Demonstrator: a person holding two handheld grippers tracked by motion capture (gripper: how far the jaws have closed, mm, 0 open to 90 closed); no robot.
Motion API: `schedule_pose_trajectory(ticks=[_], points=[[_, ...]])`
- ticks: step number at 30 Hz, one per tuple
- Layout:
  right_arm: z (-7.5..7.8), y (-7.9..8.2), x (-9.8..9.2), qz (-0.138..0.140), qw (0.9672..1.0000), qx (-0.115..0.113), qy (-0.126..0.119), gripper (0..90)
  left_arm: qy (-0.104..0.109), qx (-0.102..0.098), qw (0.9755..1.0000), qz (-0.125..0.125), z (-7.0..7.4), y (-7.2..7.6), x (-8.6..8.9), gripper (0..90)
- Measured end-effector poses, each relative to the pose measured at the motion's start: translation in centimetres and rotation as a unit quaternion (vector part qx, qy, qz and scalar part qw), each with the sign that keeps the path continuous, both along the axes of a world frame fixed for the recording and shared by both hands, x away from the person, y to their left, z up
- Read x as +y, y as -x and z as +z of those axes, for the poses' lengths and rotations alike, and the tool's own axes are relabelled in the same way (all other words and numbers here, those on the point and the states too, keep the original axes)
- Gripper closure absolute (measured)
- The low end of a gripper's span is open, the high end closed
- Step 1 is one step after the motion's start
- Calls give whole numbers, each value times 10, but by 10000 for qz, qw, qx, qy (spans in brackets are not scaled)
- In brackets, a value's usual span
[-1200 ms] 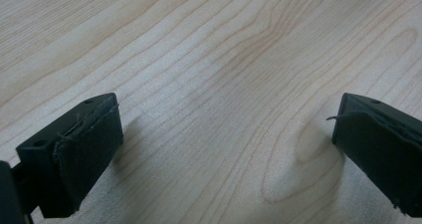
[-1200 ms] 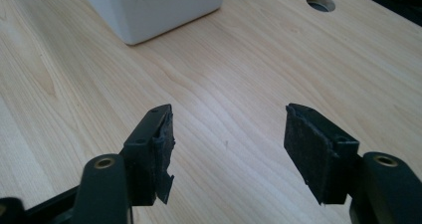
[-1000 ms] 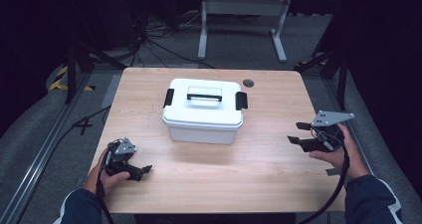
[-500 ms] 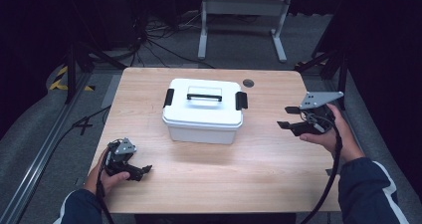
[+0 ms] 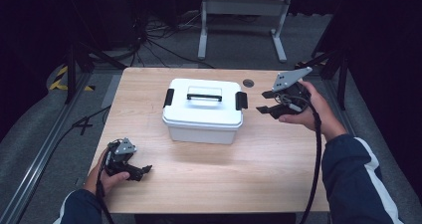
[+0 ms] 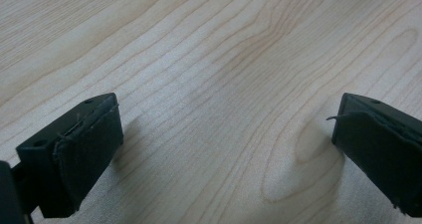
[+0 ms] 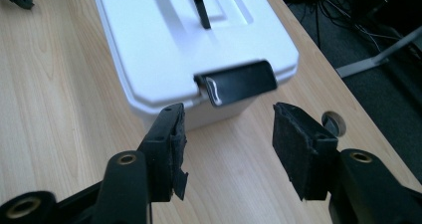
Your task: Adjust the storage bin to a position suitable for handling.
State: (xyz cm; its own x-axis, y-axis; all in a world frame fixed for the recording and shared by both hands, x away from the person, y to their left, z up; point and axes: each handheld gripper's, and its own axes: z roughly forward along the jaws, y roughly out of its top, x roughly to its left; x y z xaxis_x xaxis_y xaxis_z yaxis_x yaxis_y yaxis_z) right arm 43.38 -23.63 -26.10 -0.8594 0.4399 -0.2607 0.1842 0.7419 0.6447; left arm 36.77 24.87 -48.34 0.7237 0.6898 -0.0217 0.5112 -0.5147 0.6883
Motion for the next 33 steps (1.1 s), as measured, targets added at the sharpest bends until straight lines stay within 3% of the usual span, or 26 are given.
schedule_pose_trajectory(ticks=[6,18,23,33], points=[[5,-13,33,200,9993,66,296,485,1,-1,10000,0,0,0,0,1],[10,-35,92,524,9967,90,608,492,-2,0,10000,1,0,0,0,1],[14,-40,103,606,9962,91,615,517,1,0,10000,-5,0,0,0,1],[8,-50,127,800,9918,230,972,527,-34,-52,10000,50,0,3,3,3]])
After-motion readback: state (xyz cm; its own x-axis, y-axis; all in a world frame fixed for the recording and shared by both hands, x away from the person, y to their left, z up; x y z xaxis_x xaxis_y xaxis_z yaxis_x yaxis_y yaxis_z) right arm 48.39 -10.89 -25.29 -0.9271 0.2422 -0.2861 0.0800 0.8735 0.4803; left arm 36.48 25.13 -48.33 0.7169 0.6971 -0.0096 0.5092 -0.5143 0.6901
